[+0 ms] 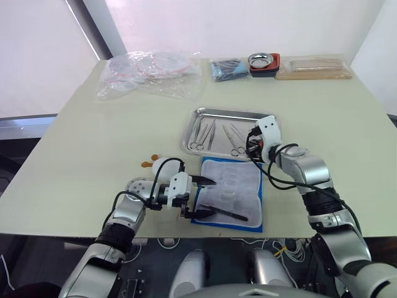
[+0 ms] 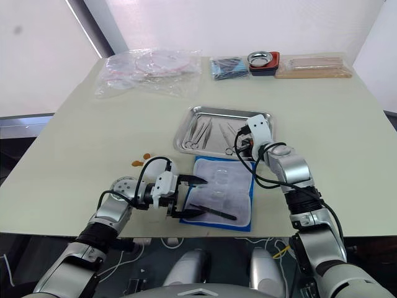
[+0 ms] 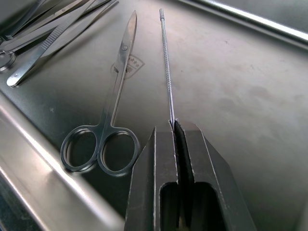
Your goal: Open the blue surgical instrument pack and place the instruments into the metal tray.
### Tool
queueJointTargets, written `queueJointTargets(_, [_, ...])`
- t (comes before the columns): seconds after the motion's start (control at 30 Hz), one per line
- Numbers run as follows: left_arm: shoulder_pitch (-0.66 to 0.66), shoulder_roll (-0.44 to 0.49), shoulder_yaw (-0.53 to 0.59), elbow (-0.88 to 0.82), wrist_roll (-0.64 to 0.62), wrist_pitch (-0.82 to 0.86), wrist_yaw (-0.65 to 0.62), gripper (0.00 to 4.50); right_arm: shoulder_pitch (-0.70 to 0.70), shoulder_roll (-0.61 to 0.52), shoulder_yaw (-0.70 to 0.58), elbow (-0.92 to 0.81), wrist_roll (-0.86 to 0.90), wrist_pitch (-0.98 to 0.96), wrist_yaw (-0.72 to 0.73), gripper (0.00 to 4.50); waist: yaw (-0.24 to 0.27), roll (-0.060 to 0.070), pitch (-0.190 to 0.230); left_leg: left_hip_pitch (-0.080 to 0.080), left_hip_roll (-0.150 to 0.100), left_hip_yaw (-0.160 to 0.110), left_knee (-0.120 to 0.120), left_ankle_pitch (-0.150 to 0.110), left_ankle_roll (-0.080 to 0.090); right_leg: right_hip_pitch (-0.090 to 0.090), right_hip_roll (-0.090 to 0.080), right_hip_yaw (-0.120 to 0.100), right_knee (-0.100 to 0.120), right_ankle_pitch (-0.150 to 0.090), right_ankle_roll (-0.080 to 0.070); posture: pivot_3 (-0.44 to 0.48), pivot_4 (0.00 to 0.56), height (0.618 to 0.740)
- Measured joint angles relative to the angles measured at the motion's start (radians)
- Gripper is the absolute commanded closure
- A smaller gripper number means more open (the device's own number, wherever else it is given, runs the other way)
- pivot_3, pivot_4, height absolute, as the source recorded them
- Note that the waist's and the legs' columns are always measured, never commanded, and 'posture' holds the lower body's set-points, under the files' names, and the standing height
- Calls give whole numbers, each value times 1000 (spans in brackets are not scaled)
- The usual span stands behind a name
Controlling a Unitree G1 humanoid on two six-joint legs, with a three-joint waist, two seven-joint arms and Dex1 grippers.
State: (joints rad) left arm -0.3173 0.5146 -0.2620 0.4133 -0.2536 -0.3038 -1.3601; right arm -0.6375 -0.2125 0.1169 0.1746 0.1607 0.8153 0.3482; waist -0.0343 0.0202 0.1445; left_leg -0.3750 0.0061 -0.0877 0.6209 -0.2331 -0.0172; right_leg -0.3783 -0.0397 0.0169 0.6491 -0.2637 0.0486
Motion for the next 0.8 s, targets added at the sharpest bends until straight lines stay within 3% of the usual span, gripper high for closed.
queueJointTargets(0.13, [0, 0, 1, 0, 0, 0, 0, 0, 2, -8, 2, 0, -1, -10, 21, 2416, -1, 0, 0, 0, 0, 0, 0, 0, 0, 0, 0, 0, 0, 0, 0, 0, 150, 740])
queueJointTargets(0.23, [0, 2, 1, 0, 0, 0, 0, 0, 11, -29, -2, -18, 2, -32, 55, 819, -1, 0, 0, 0, 0, 0, 0, 0, 0, 0, 0, 0, 0, 0, 0, 0, 150, 740])
queueJointTargets(0.3, [0, 3, 1, 0, 0, 0, 0, 0, 16, -37, -2, -30, 5, -38, 67, 229, -2, 0, 0, 0, 0, 0, 0, 0, 0, 0, 0, 0, 0, 0, 0, 0, 150, 740])
queueJointTargets(0.8, [0, 12, 8, 1, -2, -6, -18, 0, 313, -286, -34, -358, 161, -317, 470, 95, -6, -4, 3, -1, 2, -1, 0, 0, 0, -1, 3, -1, 0, -2, -3, 0, 150, 740])
